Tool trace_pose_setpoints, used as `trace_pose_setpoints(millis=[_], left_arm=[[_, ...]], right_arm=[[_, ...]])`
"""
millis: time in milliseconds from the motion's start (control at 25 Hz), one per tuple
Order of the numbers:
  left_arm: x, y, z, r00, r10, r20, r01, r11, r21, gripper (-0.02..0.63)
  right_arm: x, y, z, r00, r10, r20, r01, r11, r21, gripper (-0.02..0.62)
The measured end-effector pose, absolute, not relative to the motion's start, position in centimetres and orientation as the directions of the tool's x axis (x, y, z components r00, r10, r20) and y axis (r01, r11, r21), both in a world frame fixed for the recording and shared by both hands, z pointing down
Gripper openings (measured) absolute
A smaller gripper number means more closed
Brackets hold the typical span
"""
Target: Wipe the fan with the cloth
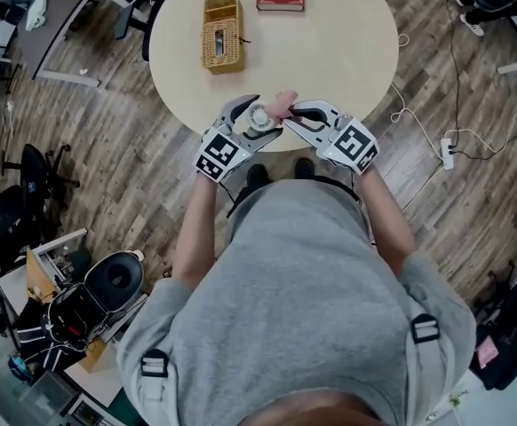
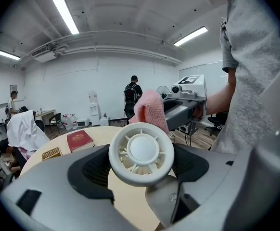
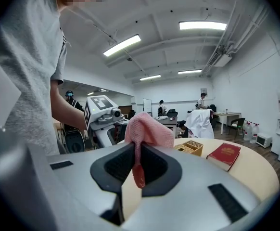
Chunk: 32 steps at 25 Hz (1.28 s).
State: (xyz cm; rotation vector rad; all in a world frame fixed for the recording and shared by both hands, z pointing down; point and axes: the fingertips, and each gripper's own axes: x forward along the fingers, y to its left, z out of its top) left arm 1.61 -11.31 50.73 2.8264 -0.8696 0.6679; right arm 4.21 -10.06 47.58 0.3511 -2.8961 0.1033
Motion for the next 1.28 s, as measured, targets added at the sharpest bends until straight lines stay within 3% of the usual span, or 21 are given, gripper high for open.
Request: trace_pose_setpoints(millis=[440,760,1000,1280], left_arm=[[4.9,-9.8,48.3,0.773,-0.487,0.408,-0.513,-0.857,-0.051,0.390],[6.2,-8.1,50.2,0.702,-0.456,0.547,-0.389,-0.889,-0.242,0.390],[6.6,-7.7,51.9,0.643,-0.448,0.621,-0.310,-0.894,-0.324,0.390],[8.2,-7.0,51.5,0.669,-0.436,0.602,-0.311,-0.900,-0.305,0.390]], right_arm=[[7.1,-11.3,48.7,-0.935,-0.257,0.244,-0.276,0.960,-0.044,0.037],[7.2,-11.0,48.0,-0.943,-0.204,0.262,-0.216,0.976,-0.017,0.037],[6.7,-10.3,47.9,-0.945,-0.093,0.313,-0.100,0.995,-0.007,0.037],[6.2,-11.0,48.7,-0.898,0.020,0.439,0.076,0.991,0.111,0.037]])
